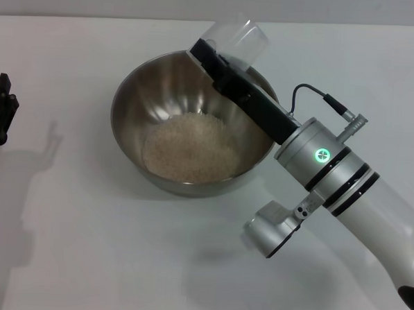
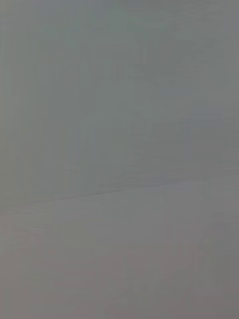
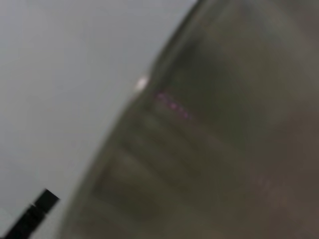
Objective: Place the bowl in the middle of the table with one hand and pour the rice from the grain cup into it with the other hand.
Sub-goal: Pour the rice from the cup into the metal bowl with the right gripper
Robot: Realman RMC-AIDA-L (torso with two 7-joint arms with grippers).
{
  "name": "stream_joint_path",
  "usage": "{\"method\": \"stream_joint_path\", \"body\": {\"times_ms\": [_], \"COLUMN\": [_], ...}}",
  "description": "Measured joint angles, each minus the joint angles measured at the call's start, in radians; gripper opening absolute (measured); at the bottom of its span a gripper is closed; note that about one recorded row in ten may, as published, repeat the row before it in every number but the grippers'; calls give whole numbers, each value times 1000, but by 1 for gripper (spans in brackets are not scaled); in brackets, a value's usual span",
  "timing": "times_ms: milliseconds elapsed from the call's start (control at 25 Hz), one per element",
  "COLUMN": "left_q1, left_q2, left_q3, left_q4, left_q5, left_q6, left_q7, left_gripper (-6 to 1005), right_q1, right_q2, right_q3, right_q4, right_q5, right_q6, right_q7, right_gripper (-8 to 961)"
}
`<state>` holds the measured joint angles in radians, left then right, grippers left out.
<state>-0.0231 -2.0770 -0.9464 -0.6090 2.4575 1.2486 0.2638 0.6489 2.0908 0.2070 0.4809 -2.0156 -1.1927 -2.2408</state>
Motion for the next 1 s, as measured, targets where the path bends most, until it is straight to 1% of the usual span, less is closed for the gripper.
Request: {"method": "stream_joint_path", "body": {"times_ms": [40, 80, 200, 240, 440, 640, 1000], "left_q1": [0, 0, 0, 0, 0, 0, 0], "left_q2": [0, 0, 0, 0, 0, 0, 0], "left_q3": [0, 0, 0, 0, 0, 2, 2], "left_q4": [0, 0, 0, 0, 0, 0, 6], "left_q5": [0, 0, 0, 0, 0, 0, 0], "left_q6": [0, 0, 0, 0, 0, 0, 0], "left_q7": [0, 0, 0, 0, 0, 0, -4], "left_gripper": [825, 825, 825, 825, 825, 825, 825], "right_q1": [1, 1, 1, 0, 6, 10, 7], "right_q2": [0, 0, 0, 0, 1, 1, 2], "right_q3": [-2, -2, -2, -2, -5, 5, 5], "right_q4": [2, 2, 9, 18, 24, 23, 32], "right_q5": [0, 0, 0, 0, -17, -52, -63], "right_q6": [6, 6, 15, 24, 40, 64, 70], "right_q7": [-57, -57, -149, -214, -300, -341, -362], "right_gripper": [23, 24, 25, 26, 29, 31, 36]}}
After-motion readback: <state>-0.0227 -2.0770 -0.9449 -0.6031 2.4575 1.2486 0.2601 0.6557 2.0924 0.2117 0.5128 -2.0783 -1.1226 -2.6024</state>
